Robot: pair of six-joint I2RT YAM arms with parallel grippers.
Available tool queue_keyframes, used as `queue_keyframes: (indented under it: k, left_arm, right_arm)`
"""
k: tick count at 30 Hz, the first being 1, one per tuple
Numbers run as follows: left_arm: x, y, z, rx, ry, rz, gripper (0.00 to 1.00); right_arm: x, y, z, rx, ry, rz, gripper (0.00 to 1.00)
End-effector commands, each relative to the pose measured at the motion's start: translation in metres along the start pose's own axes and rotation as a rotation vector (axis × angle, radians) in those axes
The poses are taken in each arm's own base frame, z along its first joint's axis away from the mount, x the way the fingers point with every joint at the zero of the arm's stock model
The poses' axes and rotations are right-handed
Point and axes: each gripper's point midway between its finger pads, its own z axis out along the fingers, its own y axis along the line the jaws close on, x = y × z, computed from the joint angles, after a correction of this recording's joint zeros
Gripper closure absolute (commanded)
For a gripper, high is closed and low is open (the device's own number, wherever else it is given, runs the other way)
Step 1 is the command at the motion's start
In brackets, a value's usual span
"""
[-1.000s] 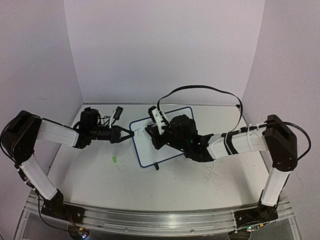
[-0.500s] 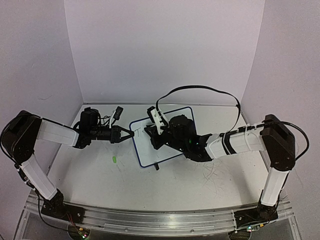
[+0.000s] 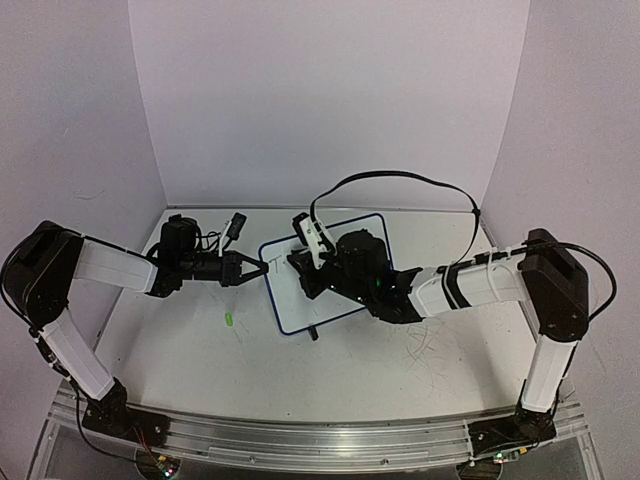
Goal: Write a sentence on the whiteboard
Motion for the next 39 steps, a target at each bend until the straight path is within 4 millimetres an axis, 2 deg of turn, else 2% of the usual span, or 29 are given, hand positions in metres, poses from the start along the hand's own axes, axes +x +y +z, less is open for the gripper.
queue_keyframes:
  k: [1, 39]
  left_arm:
    - [-0.018, -0.009, -0.006, -0.001, -0.044, 0.069, 1.0]
    - [-0.018, -0.008, -0.006, -0.001, -0.042, 0.067, 1.0]
  right_arm:
    - [-0.012, -0.001, 0.007, 0.008, -0.035, 0.013, 1.0]
    - [0.012, 0.006, 0.002, -0.021, 0.03, 0.007, 1.0]
